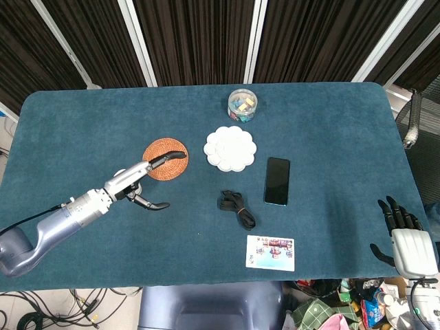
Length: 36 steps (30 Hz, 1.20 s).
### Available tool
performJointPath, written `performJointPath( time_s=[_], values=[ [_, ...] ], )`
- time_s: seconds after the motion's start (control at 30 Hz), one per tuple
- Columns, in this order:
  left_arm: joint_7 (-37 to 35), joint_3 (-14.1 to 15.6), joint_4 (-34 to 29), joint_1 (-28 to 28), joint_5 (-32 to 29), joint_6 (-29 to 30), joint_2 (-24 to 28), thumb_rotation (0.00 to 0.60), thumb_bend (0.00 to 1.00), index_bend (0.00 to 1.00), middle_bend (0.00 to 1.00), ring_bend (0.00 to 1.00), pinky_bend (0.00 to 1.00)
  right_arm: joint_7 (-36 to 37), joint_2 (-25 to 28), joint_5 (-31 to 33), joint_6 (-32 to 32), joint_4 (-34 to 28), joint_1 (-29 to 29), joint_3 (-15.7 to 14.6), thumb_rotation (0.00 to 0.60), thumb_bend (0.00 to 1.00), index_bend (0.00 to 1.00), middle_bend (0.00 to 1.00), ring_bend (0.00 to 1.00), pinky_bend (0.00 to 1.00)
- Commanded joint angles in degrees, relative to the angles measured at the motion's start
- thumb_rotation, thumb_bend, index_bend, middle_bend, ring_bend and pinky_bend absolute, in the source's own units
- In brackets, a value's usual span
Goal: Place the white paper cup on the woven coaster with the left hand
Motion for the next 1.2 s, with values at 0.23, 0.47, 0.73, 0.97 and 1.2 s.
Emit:
performJointPath(
  time_s=[0.23, 0.47, 0.73, 0.97, 1.2],
  values=[
    [3.2, 1.5, -0.7, 0.1, -0.2, 0.9, 0.0, 0.600, 0.24, 0.02, 0.07, 0.00, 0.00, 0.5, 0.1, -0.9, 0.3, 0.0, 0.0, -0.2, 0.600, 0.13, 0.06, 0.01, 0.11, 0.18],
    [9.5, 1.1, -2.2, 0.2, -2.2, 1.1, 0.6, 0.600, 0.24, 0.02, 0.07, 0.00, 0.00, 0.9, 0.0, 0.1, -0.7, -0.1, 0.4, 0.2, 0.600, 0.13, 0.06, 0.01, 0.11, 0.18],
    [11.6, 1.7, -3.0, 0.8, -4.9, 0.7, 0.4, 0.600, 0.24, 0.02, 0.07, 0.00, 0.00, 1.0, 0.4, -0.7, 0.7, -0.5, -0.3, -0.2, 0.600, 0.13, 0.06, 0.01, 0.11, 0.18],
    [12.3, 2.4, -3.3, 1.1, -4.5, 1.0, 1.3, 0.600, 0.24, 0.02, 0.07, 0.00, 0.00, 1.1, 0.5, -0.8, 0.6, -0.3, -0.3, -0.2, 0.600, 0.13, 0.06, 0.01, 0.11, 0.18],
    [14.8, 3.2, -1.2, 4.3, -6.2, 4.7, 2.4, 0.600, 0.24, 0.02, 0.06, 0.00, 0.00, 1.4, 0.6, -0.2, 0.3, -0.3, -0.3, -0.1, 0.600, 0.13, 0.06, 0.01, 0.11, 0.18]
  ],
)
